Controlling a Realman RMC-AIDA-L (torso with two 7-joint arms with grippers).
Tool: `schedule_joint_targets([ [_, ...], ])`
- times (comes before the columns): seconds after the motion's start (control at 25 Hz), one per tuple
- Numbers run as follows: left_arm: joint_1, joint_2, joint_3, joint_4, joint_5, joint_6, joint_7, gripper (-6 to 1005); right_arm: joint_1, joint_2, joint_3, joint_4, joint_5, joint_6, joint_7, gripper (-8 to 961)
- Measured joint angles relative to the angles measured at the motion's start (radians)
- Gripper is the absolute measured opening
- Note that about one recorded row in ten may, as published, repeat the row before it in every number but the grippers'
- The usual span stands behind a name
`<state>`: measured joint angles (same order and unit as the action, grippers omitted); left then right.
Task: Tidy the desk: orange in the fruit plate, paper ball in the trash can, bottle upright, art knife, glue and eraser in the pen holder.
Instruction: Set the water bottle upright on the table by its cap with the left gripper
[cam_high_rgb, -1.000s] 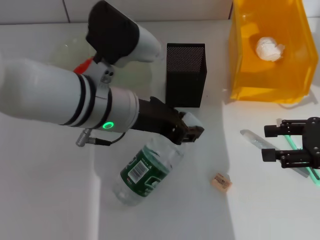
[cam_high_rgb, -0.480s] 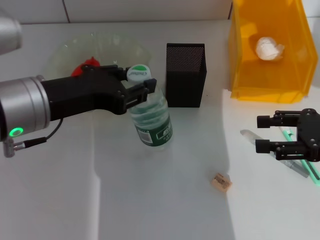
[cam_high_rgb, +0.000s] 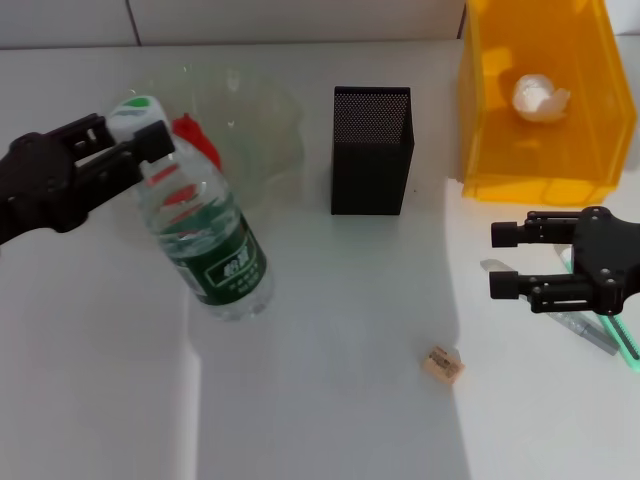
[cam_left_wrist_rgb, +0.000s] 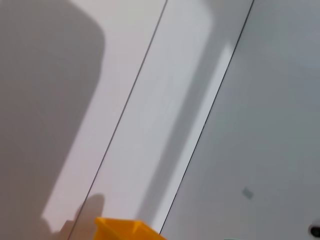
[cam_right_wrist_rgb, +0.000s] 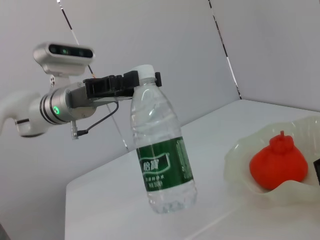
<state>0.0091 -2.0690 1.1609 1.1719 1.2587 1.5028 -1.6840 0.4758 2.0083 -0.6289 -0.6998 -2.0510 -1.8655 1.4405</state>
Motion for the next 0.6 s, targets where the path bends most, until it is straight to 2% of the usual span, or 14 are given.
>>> schedule_joint_targets([
  [0.16, -0.108, 0.010, -0.214, -0.288, 0.025, 0.211, 0.112, 464, 0.012, 0.004, 0.000, 0.002, 0.000, 0.000, 0.000, 685],
  [0.28, -0.143, 0.015, -0.303, -0.380, 0.105, 0.282, 0.221, 466, 0.022, 0.006, -0.001, 0.014, 0.000, 0.000, 0.000, 685],
  [0.6, -0.153, 0.007, -0.323, -0.417, 0.220, 0.290, 0.449, 471, 0.045, 0.006, -0.009, 0.041, -0.001, 0.006, 0.000, 683],
])
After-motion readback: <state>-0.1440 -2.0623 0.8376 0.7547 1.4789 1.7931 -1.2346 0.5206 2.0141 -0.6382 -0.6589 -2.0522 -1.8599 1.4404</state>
